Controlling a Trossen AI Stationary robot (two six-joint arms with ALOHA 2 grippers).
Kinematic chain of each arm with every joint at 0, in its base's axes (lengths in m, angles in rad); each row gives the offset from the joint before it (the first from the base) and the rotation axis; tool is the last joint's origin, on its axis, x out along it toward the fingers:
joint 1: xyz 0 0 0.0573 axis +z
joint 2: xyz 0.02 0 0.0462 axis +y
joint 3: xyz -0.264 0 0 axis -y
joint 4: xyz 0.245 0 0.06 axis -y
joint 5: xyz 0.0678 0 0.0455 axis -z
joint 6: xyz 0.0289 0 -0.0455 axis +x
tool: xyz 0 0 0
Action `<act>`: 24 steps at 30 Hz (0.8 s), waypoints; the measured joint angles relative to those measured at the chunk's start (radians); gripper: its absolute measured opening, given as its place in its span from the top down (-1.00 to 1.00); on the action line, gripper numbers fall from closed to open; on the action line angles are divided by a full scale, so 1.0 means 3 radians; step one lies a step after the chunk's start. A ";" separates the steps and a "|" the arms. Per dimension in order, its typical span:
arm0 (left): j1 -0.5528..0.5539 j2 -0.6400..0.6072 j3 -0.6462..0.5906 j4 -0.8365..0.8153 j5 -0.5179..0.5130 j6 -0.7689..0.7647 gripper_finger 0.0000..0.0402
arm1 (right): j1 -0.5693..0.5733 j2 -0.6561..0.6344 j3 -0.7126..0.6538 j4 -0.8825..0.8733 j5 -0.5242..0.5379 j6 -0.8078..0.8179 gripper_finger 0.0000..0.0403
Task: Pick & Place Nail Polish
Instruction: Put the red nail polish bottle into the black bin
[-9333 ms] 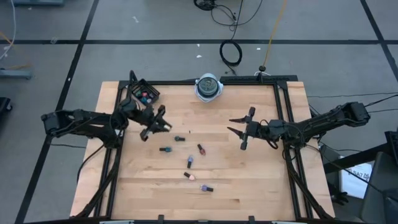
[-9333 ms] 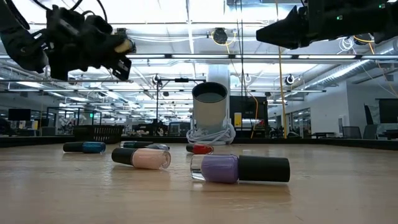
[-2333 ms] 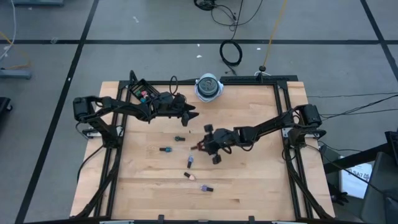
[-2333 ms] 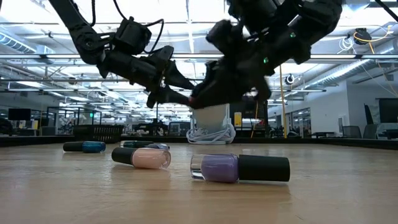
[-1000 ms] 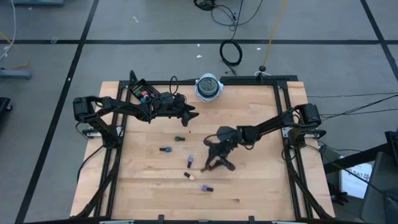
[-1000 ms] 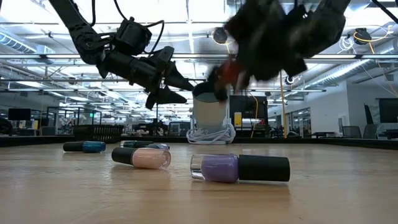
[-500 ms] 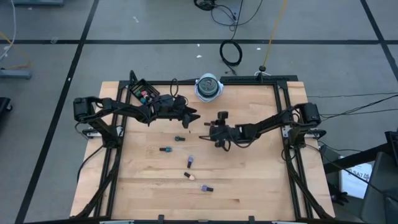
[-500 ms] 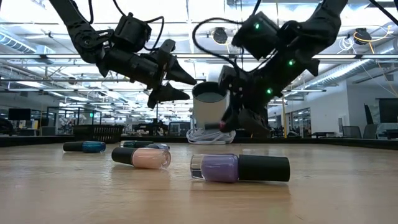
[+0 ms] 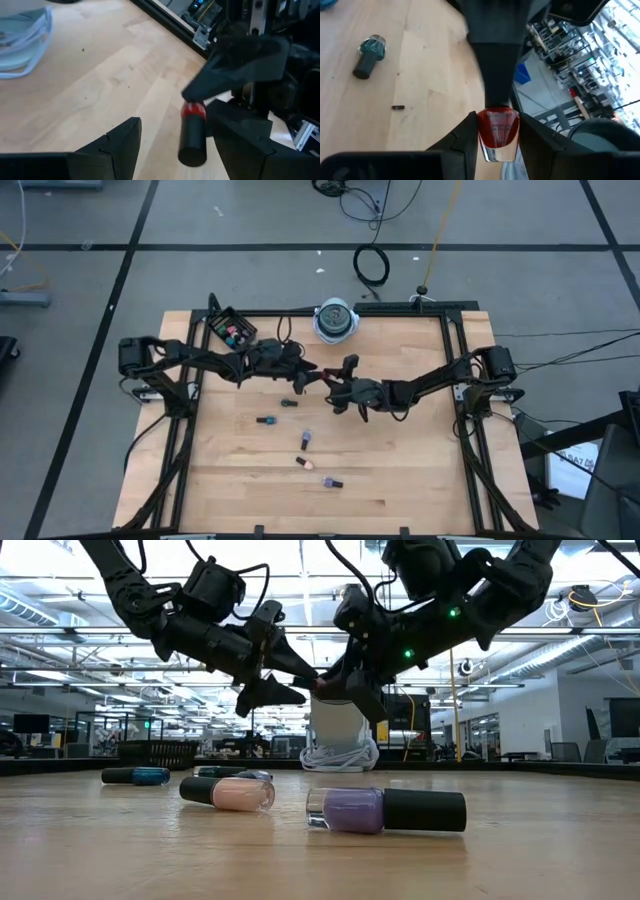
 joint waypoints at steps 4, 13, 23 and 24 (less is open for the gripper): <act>-0.0124 0.0000 0.0000 0.0012 -0.0266 -0.0002 -0.20 | -0.0015 0.0000 0.0000 0.0129 -0.0002 -0.0112 0.48; -0.0266 0.0000 0.0000 0.0223 -0.0494 -0.0061 -0.20 | -0.0016 0.0000 0.0000 0.0201 -0.0257 -0.0195 0.48; -0.0326 0.0000 0.0032 0.0217 -0.0515 -0.0144 -0.20 | -0.0018 0.0000 0.0000 0.0260 -0.0246 -0.0194 0.48; -0.0326 0.0000 0.0032 0.0215 -0.0522 -0.0144 -0.20 | -0.0018 0.0000 0.0000 0.0275 -0.0246 -0.0194 0.48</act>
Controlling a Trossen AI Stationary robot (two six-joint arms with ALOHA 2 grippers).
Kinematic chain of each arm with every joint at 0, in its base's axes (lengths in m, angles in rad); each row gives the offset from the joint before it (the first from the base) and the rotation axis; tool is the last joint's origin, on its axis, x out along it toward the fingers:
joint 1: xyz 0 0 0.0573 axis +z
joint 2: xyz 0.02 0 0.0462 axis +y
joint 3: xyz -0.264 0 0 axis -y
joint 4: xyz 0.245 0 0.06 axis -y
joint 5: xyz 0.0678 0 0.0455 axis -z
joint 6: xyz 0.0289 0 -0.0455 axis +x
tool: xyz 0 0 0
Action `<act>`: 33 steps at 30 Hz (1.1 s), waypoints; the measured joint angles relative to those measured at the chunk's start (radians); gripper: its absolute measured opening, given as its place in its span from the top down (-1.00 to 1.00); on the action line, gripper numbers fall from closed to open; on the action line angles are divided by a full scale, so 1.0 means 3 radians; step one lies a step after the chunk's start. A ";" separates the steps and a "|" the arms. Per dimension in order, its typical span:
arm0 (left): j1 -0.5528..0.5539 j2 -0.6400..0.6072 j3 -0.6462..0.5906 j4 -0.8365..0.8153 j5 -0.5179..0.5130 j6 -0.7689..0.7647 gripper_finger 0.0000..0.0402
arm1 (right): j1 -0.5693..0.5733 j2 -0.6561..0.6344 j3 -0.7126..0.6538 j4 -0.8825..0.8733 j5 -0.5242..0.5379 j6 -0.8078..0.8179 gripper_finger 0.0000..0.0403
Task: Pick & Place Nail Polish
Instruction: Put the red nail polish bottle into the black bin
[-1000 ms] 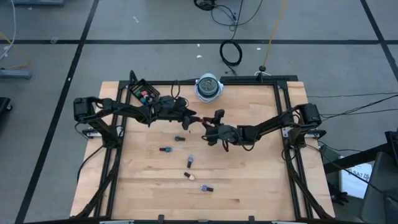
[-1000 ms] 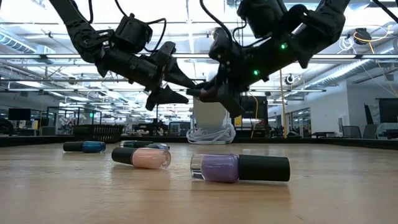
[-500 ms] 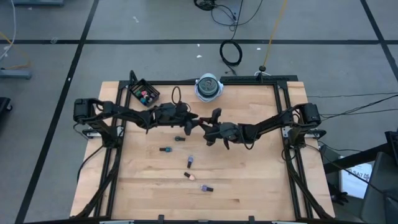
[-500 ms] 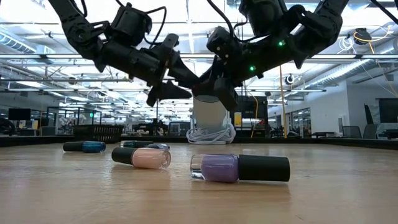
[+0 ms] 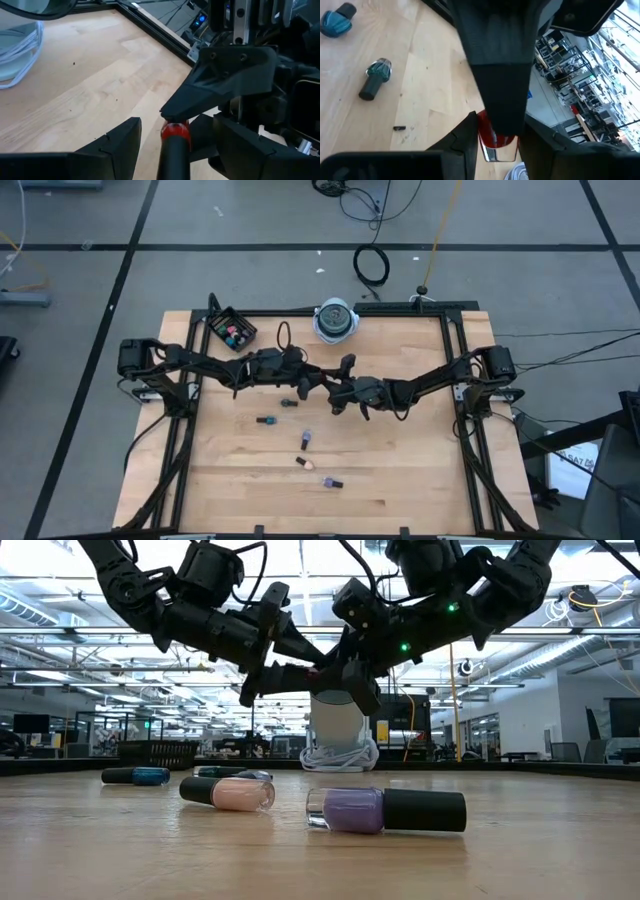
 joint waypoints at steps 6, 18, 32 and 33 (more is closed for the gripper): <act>0.0000 0.0000 0.0000 -0.0001 -0.0029 -0.0102 -0.20 | 0.0000 0.0000 -0.0001 0.0087 0.0006 -0.0001 0.48; -0.0003 0.0257 0.0072 0.0269 -0.0058 -0.0207 -0.20 | 0.0000 0.0000 -0.0001 0.0094 0.0005 -0.0001 0.48; 0.0005 0.0329 0.0159 0.0257 -0.0051 -0.0145 -0.16 | 0.0000 0.0003 -0.0005 0.0070 0.0010 -0.0011 0.48; 0.0005 0.0329 0.0159 0.0261 -0.0051 -0.0145 -0.11 | 0.0000 0.0003 -0.0005 0.0070 0.0010 -0.0011 0.48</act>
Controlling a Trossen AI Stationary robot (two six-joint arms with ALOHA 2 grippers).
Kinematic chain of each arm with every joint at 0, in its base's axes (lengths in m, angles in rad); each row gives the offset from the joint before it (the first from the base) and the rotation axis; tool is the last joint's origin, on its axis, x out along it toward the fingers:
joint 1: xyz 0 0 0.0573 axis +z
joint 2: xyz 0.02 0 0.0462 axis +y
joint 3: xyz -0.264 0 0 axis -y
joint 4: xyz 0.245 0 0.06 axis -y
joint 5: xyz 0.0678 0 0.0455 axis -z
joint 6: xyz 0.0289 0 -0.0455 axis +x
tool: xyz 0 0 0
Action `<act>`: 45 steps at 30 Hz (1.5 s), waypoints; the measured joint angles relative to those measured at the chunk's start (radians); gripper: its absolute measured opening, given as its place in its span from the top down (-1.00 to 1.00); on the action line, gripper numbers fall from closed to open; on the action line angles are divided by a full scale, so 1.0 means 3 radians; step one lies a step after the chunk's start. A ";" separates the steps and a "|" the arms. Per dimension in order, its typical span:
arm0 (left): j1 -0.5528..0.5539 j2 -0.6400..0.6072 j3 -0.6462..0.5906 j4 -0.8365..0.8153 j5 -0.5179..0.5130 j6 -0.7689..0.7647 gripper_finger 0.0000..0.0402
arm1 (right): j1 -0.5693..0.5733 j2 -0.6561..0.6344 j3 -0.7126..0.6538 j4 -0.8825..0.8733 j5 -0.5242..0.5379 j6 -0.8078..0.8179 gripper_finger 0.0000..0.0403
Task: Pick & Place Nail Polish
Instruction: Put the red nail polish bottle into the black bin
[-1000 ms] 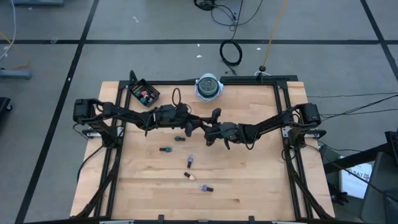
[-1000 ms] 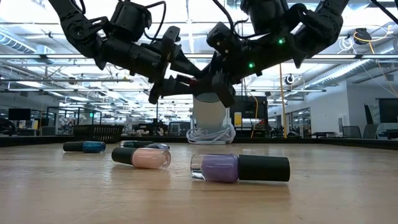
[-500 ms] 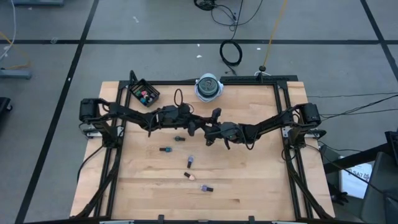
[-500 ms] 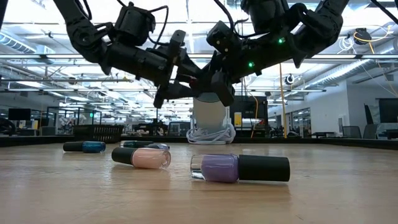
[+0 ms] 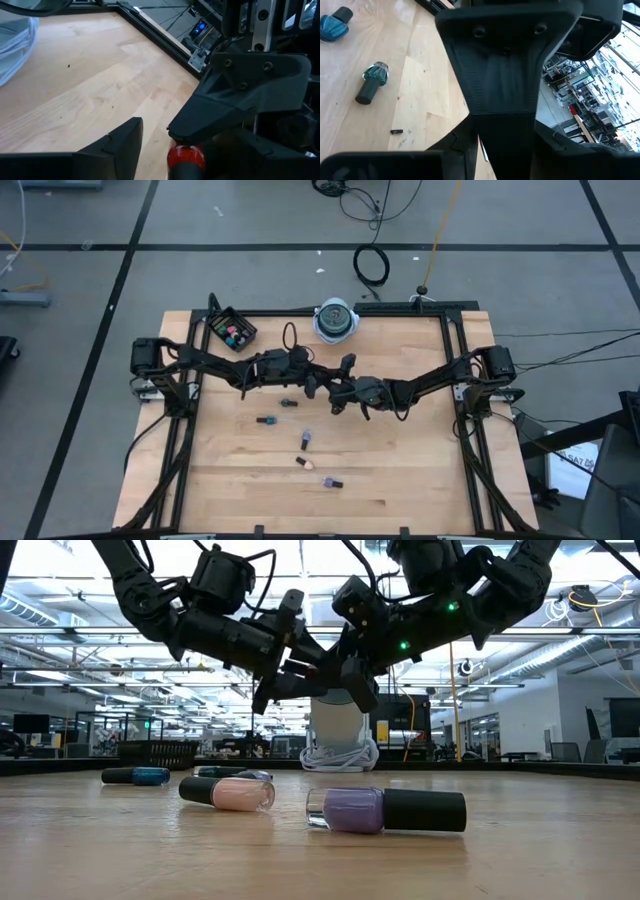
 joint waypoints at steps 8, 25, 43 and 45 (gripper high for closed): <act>0.0001 -0.0001 0.0000 0.0014 0.0033 -0.0006 0.50 | 0.0000 0.0000 0.0000 -0.0014 0.0088 -0.0031 0.48; 0.0109 -0.0067 0.0000 -0.0118 0.0062 0.0393 0.73 | 0.0003 0.0000 0.0006 -0.0076 0.0073 0.0491 0.07; 0.0634 -0.1446 -0.1211 0.0019 -0.0166 0.0754 0.74 | -0.0118 -0.0589 -0.0068 -0.0885 -0.0645 0.1440 -0.01; 0.0718 -0.1649 -0.1417 0.0101 -0.0229 0.0754 0.74 | -0.0162 -0.0712 -0.0159 -0.0847 -0.0829 0.1526 -0.01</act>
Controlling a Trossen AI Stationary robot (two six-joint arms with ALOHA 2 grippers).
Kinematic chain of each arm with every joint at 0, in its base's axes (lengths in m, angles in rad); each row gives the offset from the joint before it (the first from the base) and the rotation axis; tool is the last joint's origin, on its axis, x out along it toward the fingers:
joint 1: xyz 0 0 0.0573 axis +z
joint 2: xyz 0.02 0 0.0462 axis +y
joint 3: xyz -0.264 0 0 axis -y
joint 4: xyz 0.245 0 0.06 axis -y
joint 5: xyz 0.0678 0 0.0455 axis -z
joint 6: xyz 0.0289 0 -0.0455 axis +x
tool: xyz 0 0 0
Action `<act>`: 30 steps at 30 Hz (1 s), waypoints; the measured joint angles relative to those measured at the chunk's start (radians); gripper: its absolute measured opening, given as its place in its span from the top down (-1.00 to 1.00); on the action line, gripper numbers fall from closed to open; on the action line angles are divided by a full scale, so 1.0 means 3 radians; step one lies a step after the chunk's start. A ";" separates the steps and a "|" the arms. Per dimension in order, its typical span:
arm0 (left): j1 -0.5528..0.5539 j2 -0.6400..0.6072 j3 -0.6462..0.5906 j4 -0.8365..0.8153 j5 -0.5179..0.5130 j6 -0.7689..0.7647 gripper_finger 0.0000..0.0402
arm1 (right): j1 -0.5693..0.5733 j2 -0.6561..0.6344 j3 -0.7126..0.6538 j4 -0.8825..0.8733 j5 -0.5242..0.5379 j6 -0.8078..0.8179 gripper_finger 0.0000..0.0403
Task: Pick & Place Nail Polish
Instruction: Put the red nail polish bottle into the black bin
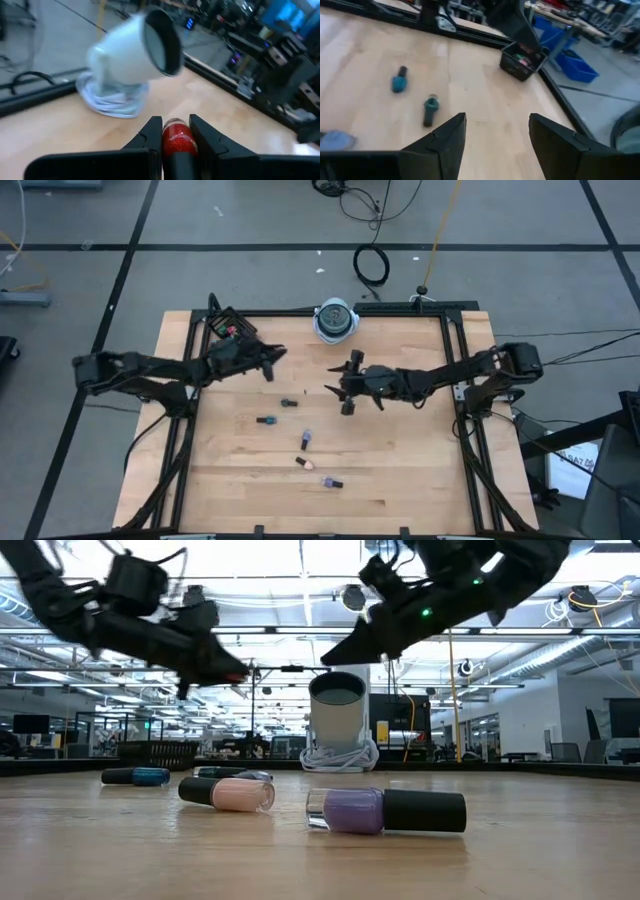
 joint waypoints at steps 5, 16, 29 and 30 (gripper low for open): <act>0.0196 -0.0468 -0.0403 0.0018 -0.0201 -0.0015 0.74 | -0.0091 -0.0341 -0.0320 0.0172 -0.0326 0.0170 0.01; 0.0525 -0.0793 -0.0644 -0.0225 -0.0661 -0.0231 0.74 | -0.0265 -0.0921 -0.0955 0.0913 -0.1018 0.0628 0.02; 0.0753 -0.0784 -0.0643 -0.0935 -0.1875 -0.0538 0.74 | -0.0344 -0.0993 -0.1100 0.0929 -0.1011 0.0810 0.02; 0.0774 -0.0784 -0.0633 -0.0948 -0.1919 -0.0536 0.74 | -0.0342 -0.0993 -0.1100 0.0920 -0.1009 0.0810 0.02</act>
